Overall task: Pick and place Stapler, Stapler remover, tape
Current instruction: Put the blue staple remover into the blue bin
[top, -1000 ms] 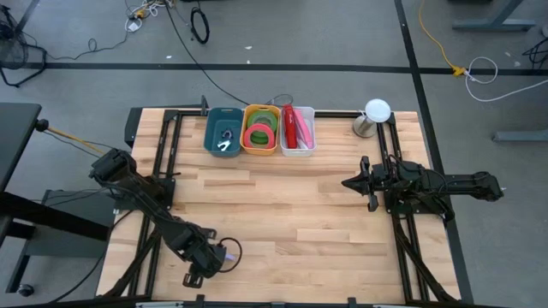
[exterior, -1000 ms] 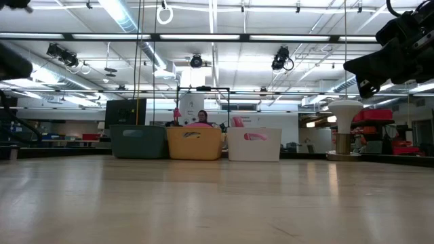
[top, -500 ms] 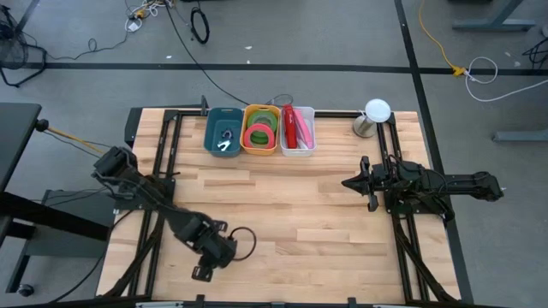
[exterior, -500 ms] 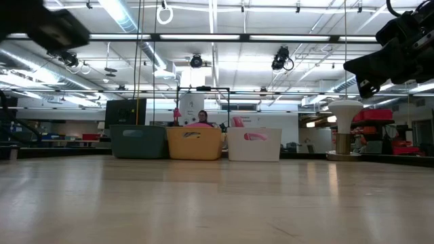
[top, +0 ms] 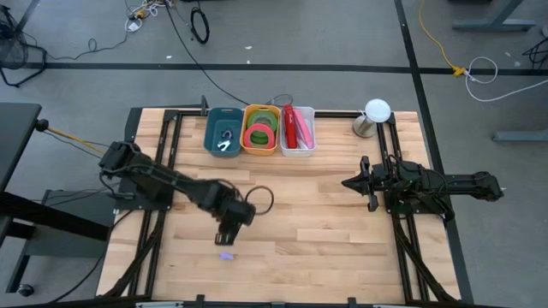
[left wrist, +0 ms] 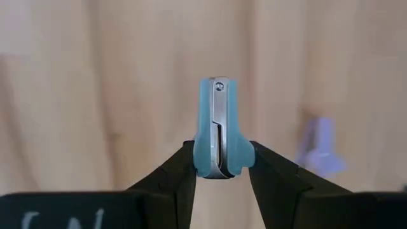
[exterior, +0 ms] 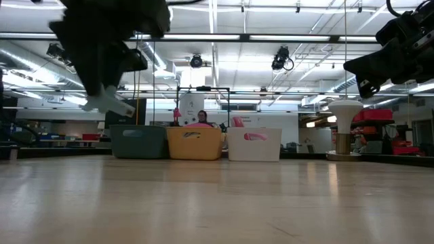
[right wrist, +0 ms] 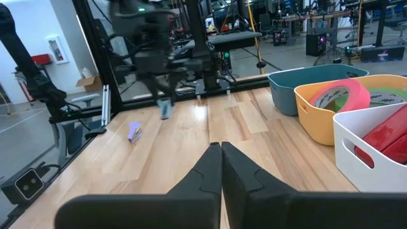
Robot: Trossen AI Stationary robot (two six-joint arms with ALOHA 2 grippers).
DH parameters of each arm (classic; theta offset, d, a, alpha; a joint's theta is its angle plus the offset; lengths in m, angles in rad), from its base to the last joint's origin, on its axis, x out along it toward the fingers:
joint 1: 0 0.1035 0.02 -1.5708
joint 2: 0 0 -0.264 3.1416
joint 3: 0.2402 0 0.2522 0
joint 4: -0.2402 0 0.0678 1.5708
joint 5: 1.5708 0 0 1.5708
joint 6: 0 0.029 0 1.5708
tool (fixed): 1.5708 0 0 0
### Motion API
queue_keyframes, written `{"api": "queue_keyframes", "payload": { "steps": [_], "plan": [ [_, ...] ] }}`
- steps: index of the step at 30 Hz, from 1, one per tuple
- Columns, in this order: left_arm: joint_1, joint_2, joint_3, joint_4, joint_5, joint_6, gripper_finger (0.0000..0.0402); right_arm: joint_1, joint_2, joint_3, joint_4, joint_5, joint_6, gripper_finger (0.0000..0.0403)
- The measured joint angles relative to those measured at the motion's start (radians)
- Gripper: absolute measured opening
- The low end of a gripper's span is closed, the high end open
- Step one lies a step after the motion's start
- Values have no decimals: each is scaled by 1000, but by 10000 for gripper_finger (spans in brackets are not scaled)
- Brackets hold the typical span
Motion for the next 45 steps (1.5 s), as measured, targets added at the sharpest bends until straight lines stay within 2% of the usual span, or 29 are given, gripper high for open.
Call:
{"api": "queue_keyframes", "payload": {
  "steps": [5,13,19,29,37,39,43,45],
  "plan": [
    [113,0,0,-56,-15,25,138,0,0,0,0,0,0,7],
    [264,-18,0,-55,-26,87,138,0,0,0,0,0,0,7],
    [405,-92,0,-54,-83,154,138,0,0,0,0,0,0,7],
    [654,-215,0,-53,-159,166,138,0,0,0,0,0,0,7],
    [788,-230,-1,-40,-189,167,138,0,0,0,0,0,0,7],
    [816,-230,-1,-39,-217,125,138,0,0,0,0,0,0,7],
    [864,-230,-1,-42,-358,-4,138,0,0,0,0,0,0,7],
    [888,-230,-1,-34,-397,-17,138,0,0,0,0,0,0,7]
  ]
}}
